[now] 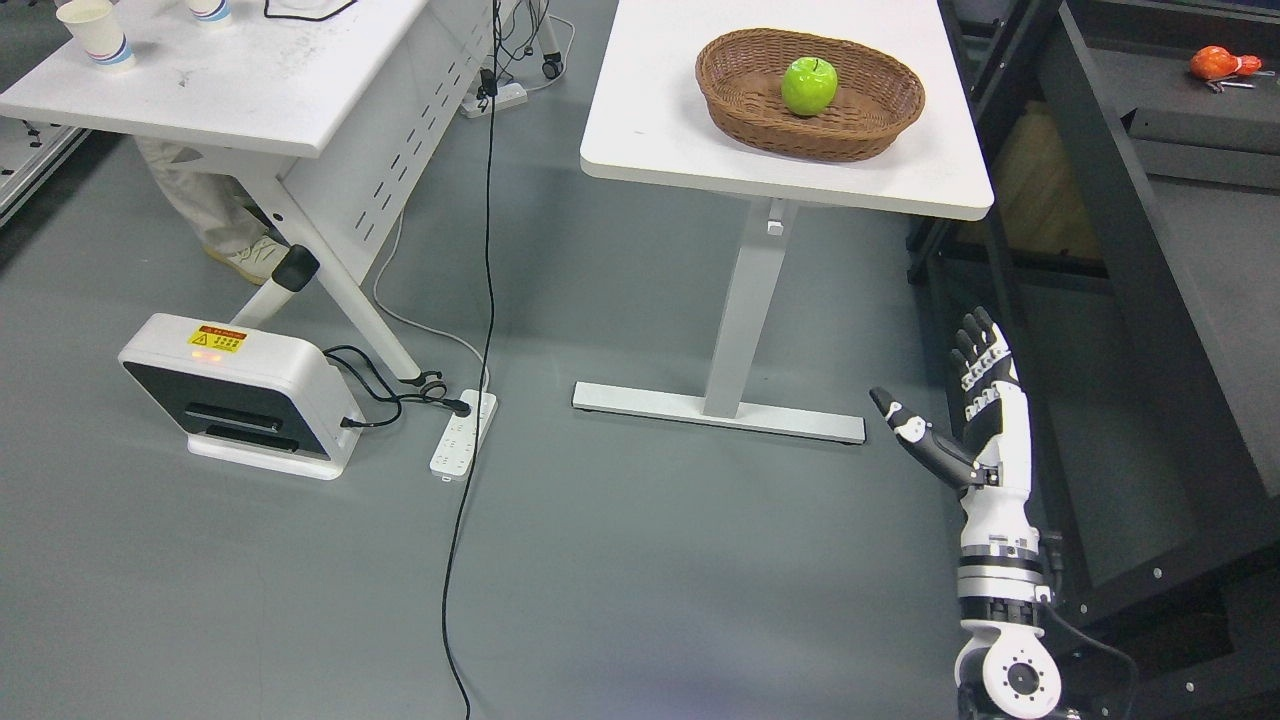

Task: Place green apple on left shelf middle layer
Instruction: 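Reach the right hand toward the green apple in the wicker basket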

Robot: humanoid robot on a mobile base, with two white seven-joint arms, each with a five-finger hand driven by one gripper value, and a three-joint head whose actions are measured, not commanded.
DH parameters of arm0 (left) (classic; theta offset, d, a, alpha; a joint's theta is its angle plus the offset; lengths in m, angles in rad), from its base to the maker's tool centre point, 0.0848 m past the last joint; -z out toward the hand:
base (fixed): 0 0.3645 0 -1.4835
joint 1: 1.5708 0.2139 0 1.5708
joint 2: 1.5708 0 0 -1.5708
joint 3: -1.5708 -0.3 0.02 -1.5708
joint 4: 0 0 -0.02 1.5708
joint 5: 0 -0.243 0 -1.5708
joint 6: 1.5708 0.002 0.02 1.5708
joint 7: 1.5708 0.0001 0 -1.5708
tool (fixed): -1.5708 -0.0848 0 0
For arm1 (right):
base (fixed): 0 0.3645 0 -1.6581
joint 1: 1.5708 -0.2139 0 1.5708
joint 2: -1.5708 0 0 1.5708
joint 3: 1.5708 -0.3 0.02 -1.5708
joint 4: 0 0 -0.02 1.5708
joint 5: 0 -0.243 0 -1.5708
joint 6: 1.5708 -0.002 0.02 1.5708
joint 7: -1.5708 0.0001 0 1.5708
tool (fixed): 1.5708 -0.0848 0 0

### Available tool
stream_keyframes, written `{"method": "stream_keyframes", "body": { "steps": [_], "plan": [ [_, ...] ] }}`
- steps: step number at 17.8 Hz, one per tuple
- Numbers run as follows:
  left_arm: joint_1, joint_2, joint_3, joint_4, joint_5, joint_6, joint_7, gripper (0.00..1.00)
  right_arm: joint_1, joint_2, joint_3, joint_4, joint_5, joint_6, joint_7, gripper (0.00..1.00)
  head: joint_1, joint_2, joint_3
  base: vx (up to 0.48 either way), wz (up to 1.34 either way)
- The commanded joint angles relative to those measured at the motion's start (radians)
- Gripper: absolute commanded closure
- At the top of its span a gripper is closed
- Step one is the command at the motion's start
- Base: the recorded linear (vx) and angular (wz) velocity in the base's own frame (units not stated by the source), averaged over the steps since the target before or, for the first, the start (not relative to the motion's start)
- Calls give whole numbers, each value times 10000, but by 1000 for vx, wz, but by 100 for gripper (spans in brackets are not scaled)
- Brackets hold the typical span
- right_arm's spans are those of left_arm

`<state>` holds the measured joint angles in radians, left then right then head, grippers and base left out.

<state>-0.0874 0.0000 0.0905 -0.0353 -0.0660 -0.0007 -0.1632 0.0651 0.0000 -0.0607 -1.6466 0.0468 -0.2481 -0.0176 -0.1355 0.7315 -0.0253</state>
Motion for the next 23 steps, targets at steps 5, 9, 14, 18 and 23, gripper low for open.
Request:
{"method": "stream_keyframes", "body": {
  "steps": [5, 9, 14, 18, 23],
  "plan": [
    [0, 175, 0, 0, 0, -8, 6, 0, -756, -175, 284, 37, 7563, 1262, -2582, 1, 0, 0, 0, 0, 0],
    [0, 175, 0, 0, 0, -8, 6, 0, -819, -175, 990, -39, 10454, 2312, -2615, 0, 0, 0, 0, 14, 23],
    [0, 175, 0, 0, 0, -8, 6, 0, -850, -175, 1021, -316, 9702, 1639, -2662, 0, 0, 0, 0, 89, 137],
    [0, 175, 0, 0, 0, -8, 6, 0, -865, -175, 1021, -300, 9671, 1805, -2631, 0, 0, 0, 0, 184, 90],
    [0, 175, 0, 0, 0, -8, 6, 0, -957, -175, 1021, -270, 9671, 2158, -2279, 0, 0, 0, 0, 270, -62]
  ]
}}
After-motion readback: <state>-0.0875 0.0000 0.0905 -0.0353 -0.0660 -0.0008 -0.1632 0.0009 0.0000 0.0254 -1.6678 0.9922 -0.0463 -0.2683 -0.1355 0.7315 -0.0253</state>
